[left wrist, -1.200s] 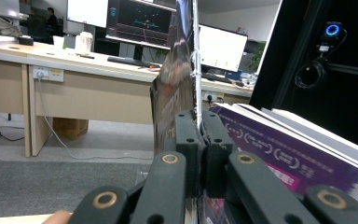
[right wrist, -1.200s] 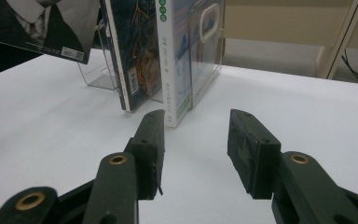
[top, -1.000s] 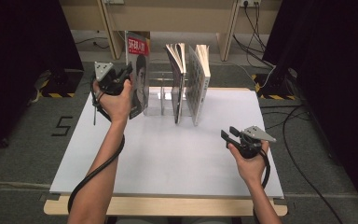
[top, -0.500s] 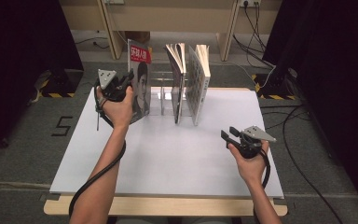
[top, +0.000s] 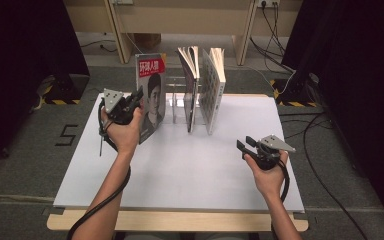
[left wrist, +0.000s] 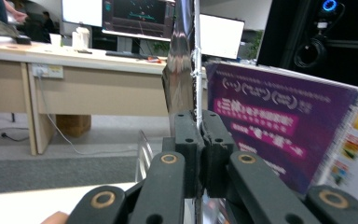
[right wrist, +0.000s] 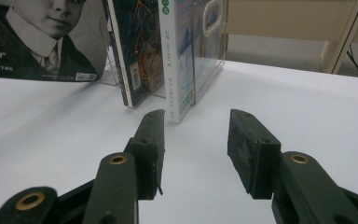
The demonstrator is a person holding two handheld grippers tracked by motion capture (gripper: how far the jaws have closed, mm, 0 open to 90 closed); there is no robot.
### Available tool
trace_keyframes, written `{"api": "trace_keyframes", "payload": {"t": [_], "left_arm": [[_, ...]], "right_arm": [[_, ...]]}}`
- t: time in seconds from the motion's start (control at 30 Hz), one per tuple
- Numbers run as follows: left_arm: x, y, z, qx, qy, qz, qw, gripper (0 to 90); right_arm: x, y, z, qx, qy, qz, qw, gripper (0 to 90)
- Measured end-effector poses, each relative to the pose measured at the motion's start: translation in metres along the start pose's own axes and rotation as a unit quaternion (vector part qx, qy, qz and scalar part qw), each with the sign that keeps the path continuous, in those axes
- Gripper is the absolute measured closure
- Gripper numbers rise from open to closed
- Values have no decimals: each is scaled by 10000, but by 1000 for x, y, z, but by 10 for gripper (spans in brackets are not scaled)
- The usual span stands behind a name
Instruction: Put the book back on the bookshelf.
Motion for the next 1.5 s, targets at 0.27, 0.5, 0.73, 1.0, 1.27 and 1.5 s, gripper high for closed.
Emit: {"api": "trace_keyframes", "payload": {"t": [0.27,0.5,0.73,1.0,1.27,1.5], "left_arm": [[14,-8,27,-132,325,151,9993,858],[23,-10,40,-153,375,210,9990,859],[28,-8,45,-186,464,206,9985,856],[38,-9,56,-97,786,397,9961,847],[41,-11,59,46,971,533,9938,806],[34,-12,59,130,1142,528,9920,749]], "right_arm": [[1,0,-1,32,-7,21,10000,567],[2,-1,-1,13,3,32,10000,567],[2,0,-1,15,-2,17,10000,566],[1,1,-2,36,-8,17,10000,565],[0,1,-2,6,-12,11,10000,565],[-1,2,0,-31,35,-9,10000,559]]}}
Point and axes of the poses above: each handheld gripper's, and its own axes: x roughly backward along the jaws, z roughly out of its underside, y roughly to its left, the point moved 10 cm from there along -x, roughly forward along the jaws, and after that the axes turned 8 degrees about -z, right-handed, at the moved point
